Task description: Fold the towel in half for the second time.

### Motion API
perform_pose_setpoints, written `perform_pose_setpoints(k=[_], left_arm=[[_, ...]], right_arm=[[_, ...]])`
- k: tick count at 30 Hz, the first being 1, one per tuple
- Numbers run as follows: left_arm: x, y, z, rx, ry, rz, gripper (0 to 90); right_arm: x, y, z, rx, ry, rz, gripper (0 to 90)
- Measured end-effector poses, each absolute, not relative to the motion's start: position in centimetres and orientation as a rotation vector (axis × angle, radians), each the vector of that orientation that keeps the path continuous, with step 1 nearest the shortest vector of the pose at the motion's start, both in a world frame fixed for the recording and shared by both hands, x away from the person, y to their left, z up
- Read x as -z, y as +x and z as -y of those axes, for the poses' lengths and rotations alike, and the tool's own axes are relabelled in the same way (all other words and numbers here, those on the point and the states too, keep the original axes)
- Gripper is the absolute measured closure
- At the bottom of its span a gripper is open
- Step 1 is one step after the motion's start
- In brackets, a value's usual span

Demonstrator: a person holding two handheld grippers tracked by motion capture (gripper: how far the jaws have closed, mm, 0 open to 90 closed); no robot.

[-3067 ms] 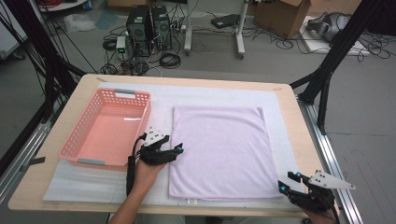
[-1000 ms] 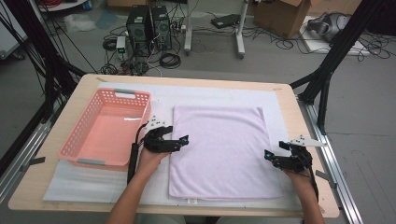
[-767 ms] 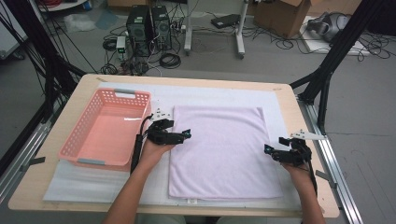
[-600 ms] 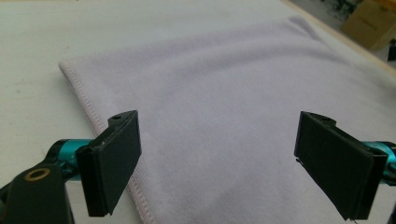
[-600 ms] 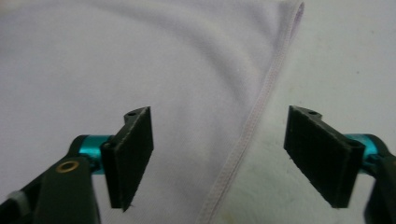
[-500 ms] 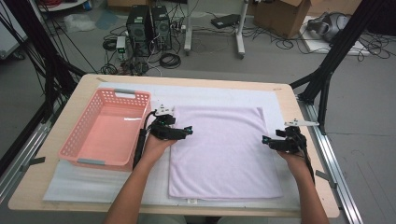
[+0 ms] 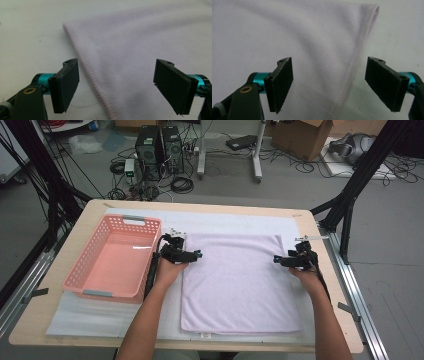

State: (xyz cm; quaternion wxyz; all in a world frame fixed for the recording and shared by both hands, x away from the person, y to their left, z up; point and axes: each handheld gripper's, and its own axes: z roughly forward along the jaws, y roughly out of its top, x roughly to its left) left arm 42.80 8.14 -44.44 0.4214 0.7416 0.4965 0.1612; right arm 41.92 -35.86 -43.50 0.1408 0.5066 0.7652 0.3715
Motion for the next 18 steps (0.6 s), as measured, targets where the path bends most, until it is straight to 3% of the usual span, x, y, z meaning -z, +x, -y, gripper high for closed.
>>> perform_pose_setpoints(k=[7, 14, 18], left_arm=[[44.8, 43.8, -8.4, -0.441, 1.901, -1.269, 25.5], [44.9, 44.0, -8.0, -0.517, 1.967, -1.224, 31.3], [44.9, 43.9, -7.9, -0.518, 1.965, -1.204, 42.0]], right_arm=[[44.3, 42.4, 35.3, -1.042, 1.444, -2.230, 22.0], [44.4, 42.9, 35.6, -1.019, 1.482, -2.145, 37.8], [44.5, 42.9, 35.0, -0.949, 1.465, -2.111, 44.5]])
